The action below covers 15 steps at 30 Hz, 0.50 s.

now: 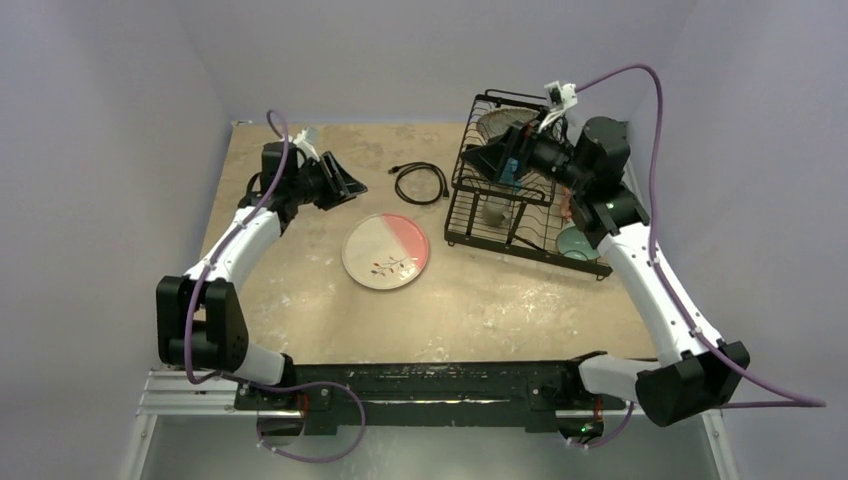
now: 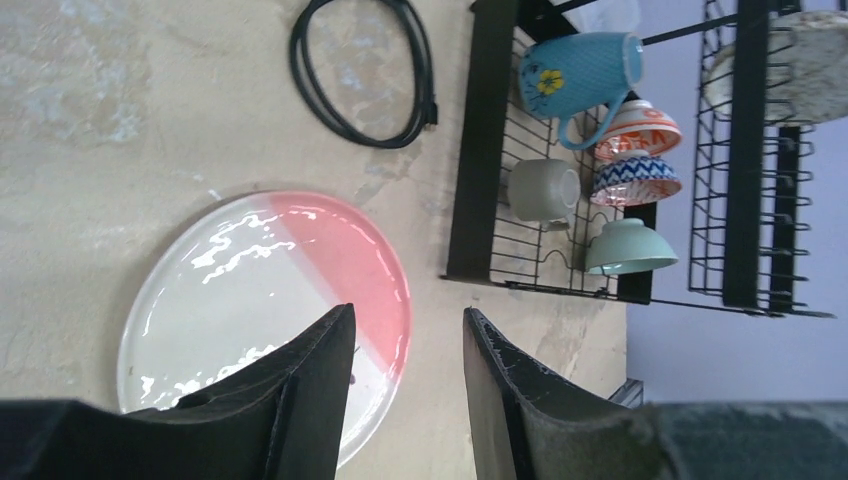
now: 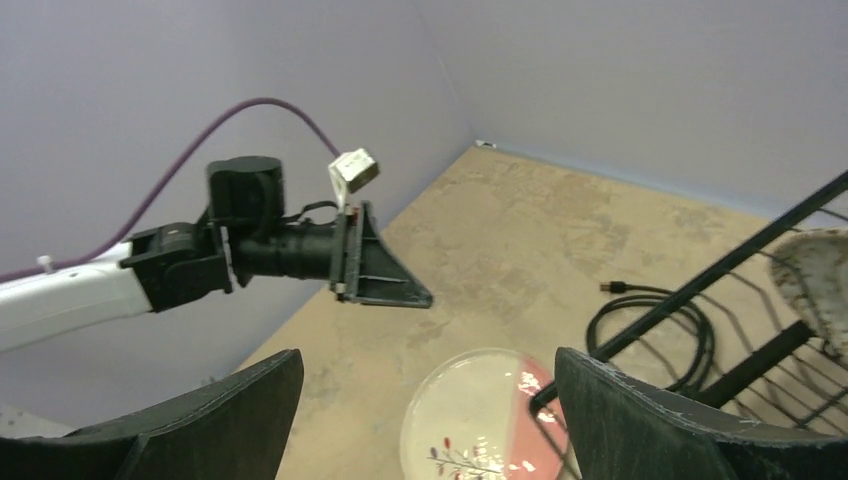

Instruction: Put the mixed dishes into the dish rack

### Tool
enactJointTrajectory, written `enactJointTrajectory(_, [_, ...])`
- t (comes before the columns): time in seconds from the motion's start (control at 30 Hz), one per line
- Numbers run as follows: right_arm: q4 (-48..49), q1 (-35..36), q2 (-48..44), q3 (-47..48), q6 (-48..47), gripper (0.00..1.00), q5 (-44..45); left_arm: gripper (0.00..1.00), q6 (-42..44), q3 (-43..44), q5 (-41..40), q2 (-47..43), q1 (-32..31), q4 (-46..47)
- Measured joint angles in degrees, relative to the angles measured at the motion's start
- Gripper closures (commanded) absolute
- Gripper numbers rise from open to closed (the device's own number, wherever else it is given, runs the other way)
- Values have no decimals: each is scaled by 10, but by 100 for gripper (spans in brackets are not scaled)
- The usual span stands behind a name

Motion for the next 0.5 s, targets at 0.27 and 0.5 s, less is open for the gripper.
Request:
enactJointTrajectory(0.27, [-46, 175, -53, -9, -4, 1, 119, 53, -5, -19, -37, 9, 1, -14])
enactJointTrajectory(0.5, [-73, 340, -73, -52, -88, 1, 304, 48, -65, -132, -47, -92, 10, -11])
